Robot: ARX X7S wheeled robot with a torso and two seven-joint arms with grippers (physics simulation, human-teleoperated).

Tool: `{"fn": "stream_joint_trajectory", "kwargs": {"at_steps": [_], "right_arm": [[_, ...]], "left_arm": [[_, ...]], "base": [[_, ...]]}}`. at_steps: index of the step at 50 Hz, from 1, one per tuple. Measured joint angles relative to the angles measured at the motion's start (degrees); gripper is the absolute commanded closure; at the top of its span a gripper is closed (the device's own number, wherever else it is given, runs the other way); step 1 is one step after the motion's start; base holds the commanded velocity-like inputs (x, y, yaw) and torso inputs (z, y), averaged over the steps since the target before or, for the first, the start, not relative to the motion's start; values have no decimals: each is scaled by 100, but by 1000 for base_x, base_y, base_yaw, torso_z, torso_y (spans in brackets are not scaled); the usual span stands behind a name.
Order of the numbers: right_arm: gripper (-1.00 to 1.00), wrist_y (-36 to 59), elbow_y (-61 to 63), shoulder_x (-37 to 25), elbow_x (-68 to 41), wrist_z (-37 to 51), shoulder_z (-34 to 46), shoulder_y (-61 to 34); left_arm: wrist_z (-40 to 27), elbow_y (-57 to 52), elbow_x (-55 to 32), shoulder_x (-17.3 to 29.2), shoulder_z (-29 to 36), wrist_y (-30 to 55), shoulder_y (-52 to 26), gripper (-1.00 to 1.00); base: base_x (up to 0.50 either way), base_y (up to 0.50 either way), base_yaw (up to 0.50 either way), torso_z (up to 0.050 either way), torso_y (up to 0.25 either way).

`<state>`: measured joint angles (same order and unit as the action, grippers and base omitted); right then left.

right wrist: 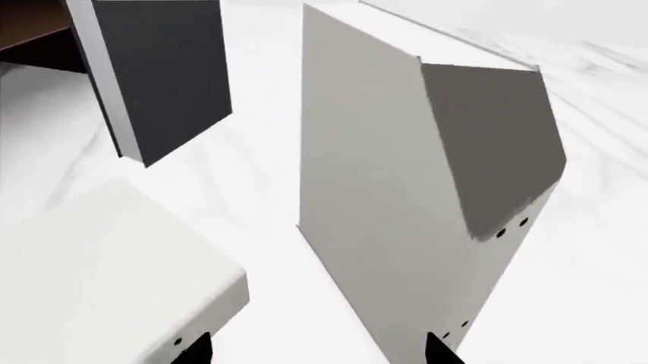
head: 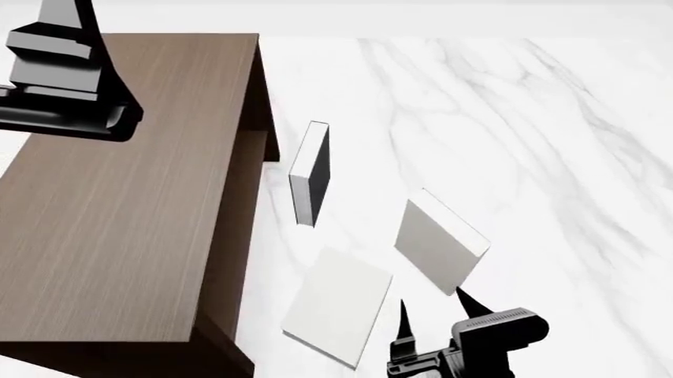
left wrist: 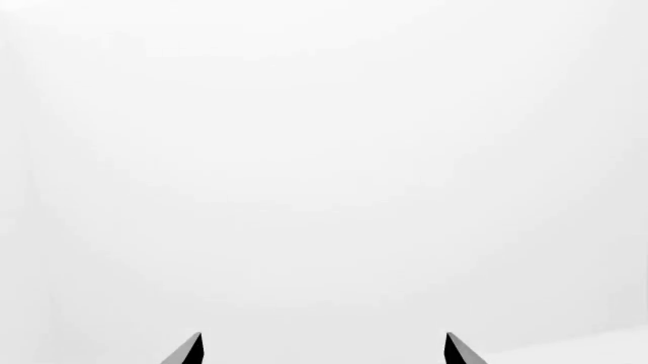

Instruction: Pick up the book on the right and place it under the cabinet shelf.

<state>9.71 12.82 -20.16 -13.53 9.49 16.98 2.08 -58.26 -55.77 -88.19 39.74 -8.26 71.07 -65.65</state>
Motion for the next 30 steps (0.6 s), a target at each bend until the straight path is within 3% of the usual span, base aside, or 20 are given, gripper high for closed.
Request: {"fn": "stream_joint_trajectory", "kwargs": {"at_steps": [30], "right_arm": [[-100,-393,-935,238,165,65,184,-129]], "left_arm": [[-46,-39,-56,104,72,-116,35,-100]], "base": [[0,0,0,0,0]]}}
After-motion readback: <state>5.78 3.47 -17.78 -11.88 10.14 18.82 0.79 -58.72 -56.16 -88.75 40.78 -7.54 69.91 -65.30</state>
